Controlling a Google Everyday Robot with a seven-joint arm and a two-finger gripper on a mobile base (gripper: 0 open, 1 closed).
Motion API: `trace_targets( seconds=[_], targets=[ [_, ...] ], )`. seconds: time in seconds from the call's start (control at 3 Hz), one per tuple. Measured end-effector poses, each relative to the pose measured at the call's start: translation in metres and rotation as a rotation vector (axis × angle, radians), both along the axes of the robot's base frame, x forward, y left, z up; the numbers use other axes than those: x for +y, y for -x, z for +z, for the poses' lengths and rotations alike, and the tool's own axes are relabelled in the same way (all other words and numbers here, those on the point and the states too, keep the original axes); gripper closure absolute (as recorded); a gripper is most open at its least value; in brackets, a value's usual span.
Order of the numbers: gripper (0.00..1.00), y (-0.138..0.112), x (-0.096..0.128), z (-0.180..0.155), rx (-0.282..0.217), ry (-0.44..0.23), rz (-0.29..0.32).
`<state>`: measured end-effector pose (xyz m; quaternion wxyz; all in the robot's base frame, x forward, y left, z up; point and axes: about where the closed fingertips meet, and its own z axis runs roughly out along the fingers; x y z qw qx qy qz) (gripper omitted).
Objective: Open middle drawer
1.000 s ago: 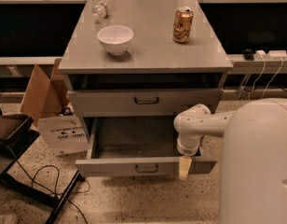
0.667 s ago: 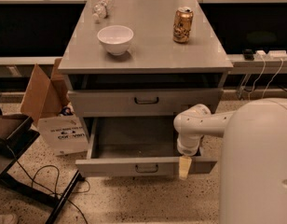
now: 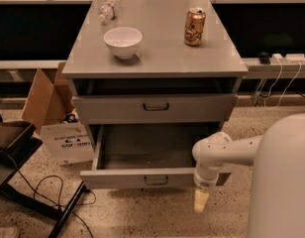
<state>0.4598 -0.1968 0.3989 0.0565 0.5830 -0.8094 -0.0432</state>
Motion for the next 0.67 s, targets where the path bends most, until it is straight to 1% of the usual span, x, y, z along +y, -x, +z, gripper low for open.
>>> trace_targets(
  seconds=[0.67],
  targets=[
    [0.65,-0.0024,-0.0001,0.0120,0.000,0.000,0.000]
  ],
)
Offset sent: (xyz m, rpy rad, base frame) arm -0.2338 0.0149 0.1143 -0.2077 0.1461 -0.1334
